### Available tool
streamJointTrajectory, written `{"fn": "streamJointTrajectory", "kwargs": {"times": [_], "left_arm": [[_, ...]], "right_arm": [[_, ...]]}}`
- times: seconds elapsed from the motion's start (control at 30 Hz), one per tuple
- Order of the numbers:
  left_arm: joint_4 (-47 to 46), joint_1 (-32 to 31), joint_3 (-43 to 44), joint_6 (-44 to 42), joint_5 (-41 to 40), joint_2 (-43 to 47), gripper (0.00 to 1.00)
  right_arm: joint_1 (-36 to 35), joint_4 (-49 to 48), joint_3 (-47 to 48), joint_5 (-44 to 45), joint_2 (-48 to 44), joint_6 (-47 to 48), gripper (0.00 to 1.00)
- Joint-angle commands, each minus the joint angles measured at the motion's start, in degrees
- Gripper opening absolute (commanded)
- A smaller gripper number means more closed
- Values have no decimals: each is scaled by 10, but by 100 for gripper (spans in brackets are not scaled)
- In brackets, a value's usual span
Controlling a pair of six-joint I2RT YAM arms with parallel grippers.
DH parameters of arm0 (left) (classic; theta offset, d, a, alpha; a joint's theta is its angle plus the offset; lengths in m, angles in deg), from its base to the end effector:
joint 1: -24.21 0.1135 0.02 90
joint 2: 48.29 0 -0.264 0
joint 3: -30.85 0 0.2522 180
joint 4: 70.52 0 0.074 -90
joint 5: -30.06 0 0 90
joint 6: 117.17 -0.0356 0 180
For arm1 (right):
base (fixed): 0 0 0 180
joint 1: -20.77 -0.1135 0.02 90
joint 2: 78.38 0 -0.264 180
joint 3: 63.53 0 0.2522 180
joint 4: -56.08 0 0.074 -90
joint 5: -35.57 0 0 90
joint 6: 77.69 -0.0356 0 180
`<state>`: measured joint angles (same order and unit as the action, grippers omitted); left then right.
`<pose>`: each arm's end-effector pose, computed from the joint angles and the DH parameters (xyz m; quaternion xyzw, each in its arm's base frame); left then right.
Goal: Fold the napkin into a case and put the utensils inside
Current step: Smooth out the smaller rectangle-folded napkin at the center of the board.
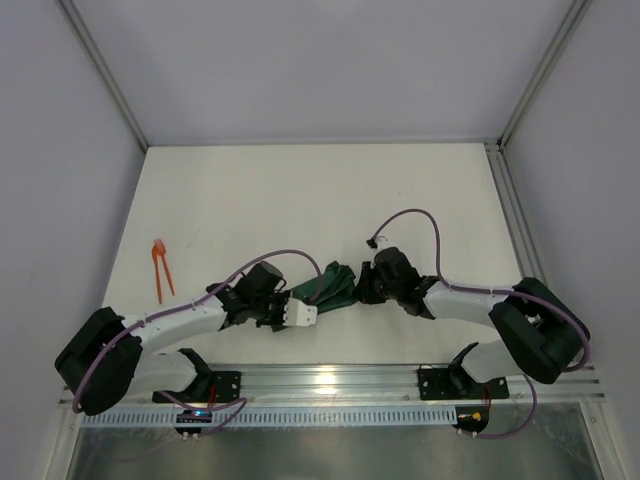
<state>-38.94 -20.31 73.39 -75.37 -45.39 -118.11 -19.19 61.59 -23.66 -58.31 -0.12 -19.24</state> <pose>0.1429 -0.1530 0.1529 0.7150 0.6348 -0.1134 0.2700 0.1846 0.1578 0.1394 -0.0807 0.9162 0.2539 0.2994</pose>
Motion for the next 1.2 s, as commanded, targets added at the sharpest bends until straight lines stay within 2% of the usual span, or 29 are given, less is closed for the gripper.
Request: {"fn": "streamJointTrajectory", "kwargs": {"times": [0.0, 0.13, 0.33, 0.43, 0.47, 0.6, 0.8, 0.97, 1.17], "left_arm": [[12, -1, -9, 18, 8, -24, 0], [-22, -2, -8, 18, -54, -50, 0], [-62, 0, 30, 39, -105, -140, 0], [-61, 0, 27, 40, -93, -152, 0], [-60, 0, 25, 37, -90, -146, 0], [-54, 0, 20, 33, -75, -123, 0], [-42, 0, 15, 28, -72, -115, 0], [-38, 0, 20, 30, -67, -120, 0], [-36, 0, 21, 40, -59, -116, 0]], "right_arm": [[19, -40, 36, 6, 57, 14, 13], [45, -79, 95, -13, 125, 41, 4], [83, -74, 211, -49, 226, 85, 4], [102, -43, 228, -41, 201, 107, 13], [103, -32, 235, -14, 189, 127, 19], [103, 38, 272, 21, 149, 165, 29], [99, 35, 341, -13, 181, 162, 45], [82, 32, 411, -30, 254, 150, 51], [55, 29, 437, -4, 300, 151, 52]]}}
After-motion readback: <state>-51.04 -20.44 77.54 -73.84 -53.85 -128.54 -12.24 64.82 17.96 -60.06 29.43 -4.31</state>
